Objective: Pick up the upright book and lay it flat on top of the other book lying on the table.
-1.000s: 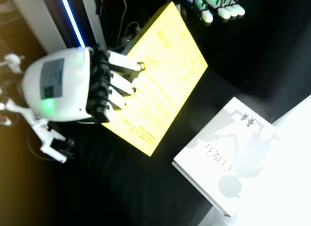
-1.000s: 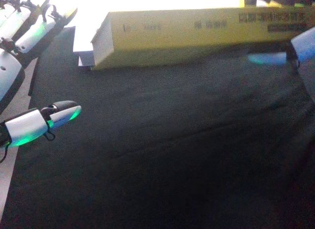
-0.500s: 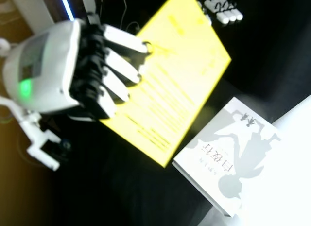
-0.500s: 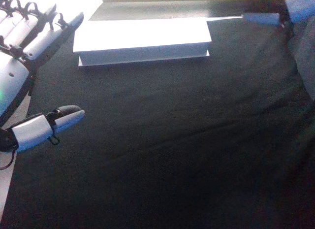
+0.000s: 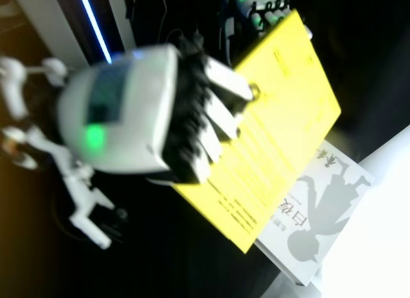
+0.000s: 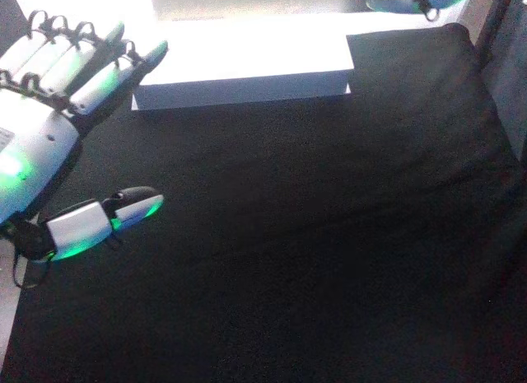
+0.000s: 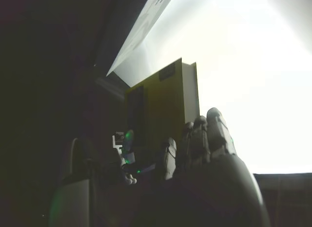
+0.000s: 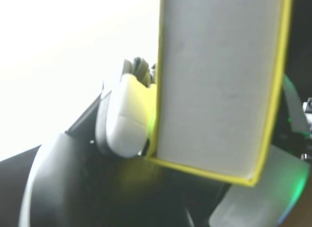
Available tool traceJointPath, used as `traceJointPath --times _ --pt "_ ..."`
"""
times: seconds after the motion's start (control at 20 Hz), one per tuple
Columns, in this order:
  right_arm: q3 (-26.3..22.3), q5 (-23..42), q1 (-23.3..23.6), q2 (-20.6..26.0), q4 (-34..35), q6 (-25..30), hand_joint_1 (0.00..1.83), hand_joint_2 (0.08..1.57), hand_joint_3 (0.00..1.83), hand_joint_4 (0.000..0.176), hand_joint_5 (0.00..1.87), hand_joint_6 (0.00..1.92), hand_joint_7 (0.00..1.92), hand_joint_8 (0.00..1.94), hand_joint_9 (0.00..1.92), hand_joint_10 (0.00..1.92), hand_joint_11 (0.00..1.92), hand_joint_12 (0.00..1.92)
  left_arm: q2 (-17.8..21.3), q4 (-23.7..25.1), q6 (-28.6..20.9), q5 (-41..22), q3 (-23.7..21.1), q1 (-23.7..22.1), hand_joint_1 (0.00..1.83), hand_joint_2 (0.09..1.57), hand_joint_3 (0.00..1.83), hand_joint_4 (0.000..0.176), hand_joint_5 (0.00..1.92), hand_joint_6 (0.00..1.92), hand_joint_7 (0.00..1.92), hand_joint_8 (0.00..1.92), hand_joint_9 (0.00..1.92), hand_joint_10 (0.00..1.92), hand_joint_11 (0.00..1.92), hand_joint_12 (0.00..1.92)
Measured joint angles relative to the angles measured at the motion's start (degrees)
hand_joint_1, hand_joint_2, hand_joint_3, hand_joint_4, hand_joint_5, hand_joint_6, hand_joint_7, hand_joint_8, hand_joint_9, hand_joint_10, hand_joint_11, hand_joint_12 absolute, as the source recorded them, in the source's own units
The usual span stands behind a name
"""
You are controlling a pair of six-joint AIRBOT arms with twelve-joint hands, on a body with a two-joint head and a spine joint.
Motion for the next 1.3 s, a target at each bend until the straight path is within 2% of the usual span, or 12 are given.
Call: traceJointPath --times 0.45,0.55,0.65,0.75,0.8,0.9,0.95,1.05,1.1,1.15,1.2,1.3 --pt "5.3 -5.2 3.3 -4.2 -0.8 -0.1 1.61 0.58 1.14 0.176 1.35 1.92 1.55 1.94 1.68 1.92 1.69 1.92 -1.2 2.6 0.0 2.3 1.4 -1.8 0.5 1.1 0.0 0.176 0.0 0.0 0.0 0.0 0.0 0.0 0.0 0.0" --pt "6.3 -7.8 3.3 -4.5 -1.3 -0.4 1.63 0.55 1.15 0.176 1.36 1.92 1.55 1.94 1.68 1.92 1.73 1.92 -1.2 2.8 -7.8 2.1 1.4 -1.9 0.5 1.1 0.01 0.176 0.0 0.0 0.0 0.0 0.0 0.0 0.0 0.0" --pt "6.9 -9.1 3.3 -4.5 -1.3 -0.4 1.63 0.54 1.2 0.176 1.39 1.92 1.54 1.94 1.67 1.92 1.67 1.92 -1.2 3.4 -8.0 2.1 1.4 -1.9 0.49 1.1 0.01 0.176 0.0 0.0 0.0 0.0 0.0 0.0 0.0 0.0" --pt "7.5 -9.2 3.3 -4.8 -1.2 -0.5 1.5 0.66 1.09 0.176 1.35 1.92 1.49 1.94 1.61 1.92 1.64 1.92 -1.2 3.0 -8.0 2.0 1.4 -1.9 0.49 1.11 0.01 0.17 0.0 0.0 0.0 0.0 0.0 0.0 0.0 0.0" --pt "7.6 -9.4 3.3 -5.0 -1.1 -0.6 1.13 0.66 1.3 0.0 0.96 1.88 1.36 1.94 1.48 1.92 1.51 1.92 -1.2 3.0 -8.0 2.0 1.4 -1.9 0.47 1.12 0.01 0.175 0.0 0.0 0.0 0.0 0.0 0.0 0.0 0.0" --pt "7.5 -9.7 3.2 -5.2 -1.4 -0.7 1.0 0.78 1.16 0.0 0.77 1.86 1.08 1.94 1.25 1.92 1.31 1.92 -1.2 3.2 -8.3 1.9 1.4 -1.9 0.43 1.11 0.0 0.175 0.0 0.0 0.0 0.0 0.0 0.0 0.0 0.0" --pt "7.3 -9.7 2.8 -5.4 -1.3 -0.6 1.08 0.8 1.18 0.0 0.69 1.91 0.88 1.91 1.13 1.92 1.22 1.92 -1.2 3.2 -8.4 1.9 1.4 -1.9 0.43 1.1 0.0 0.176 0.0 0.0 0.0 0.0 0.0 0.0 0.0 0.0" --pt "6.2 -9.7 2.1 -5.4 -1.4 -0.5 1.0 1.1 0.72 0.0 0.45 1.92 0.63 1.9 0.79 1.92 0.91 1.92 -1.2 2.8 -8.4 1.9 1.4 -1.9 0.49 1.12 0.01 0.176 0.0 0.0 0.0 0.0 0.0 0.0 0.0 0.0" --pt "5.7 -9.7 2.1 -5.3 -2.1 -0.6 1.0 1.1 0.72 0.0 0.45 1.92 0.63 1.9 0.79 1.92 0.91 1.92 -1.2 2.7 -8.4 1.9 1.4 -1.9 0.49 1.12 0.01 0.176 0.0 0.0 0.0 0.0 0.0 0.0 0.0 0.0" --pt "5.1 -9.3 1.8 -5.2 -3.1 -0.5 0.6 1.44 0.13 0.091 0.35 1.92 0.3 1.82 0.44 1.92 0.59 1.92 -1.2 2.7 -8.4 1.9 1.4 -1.9 0.5 1.11 0.0 0.176 0.0 0.0 0.0 0.0 0.0 0.0 0.0 0.0" --pt "4.8 -9.2 1.7 -5.1 -3.4 -0.7 0.49 1.41 0.07 0.0 0.13 1.52 0.22 1.78 0.34 1.92 0.47 1.92 -1.2 2.6 -8.4 1.9 1.4 -1.9 0.52 1.11 0.0 0.176 0.0 0.0 0.0 0.0 0.0 0.0 0.0 0.0" --pt "4.5 -8.6 0.7 -5.0 -3.4 -0.7 0.41 1.4 0.05 0.0 0.02 1.26 0.13 1.6 0.16 1.89 0.23 1.92 -1.2 2.4 -8.4 1.8 1.4 -1.9 0.53 1.11 0.0 0.176 0.0 0.0 0.0 0.0 0.0 0.0 0.0 0.0"
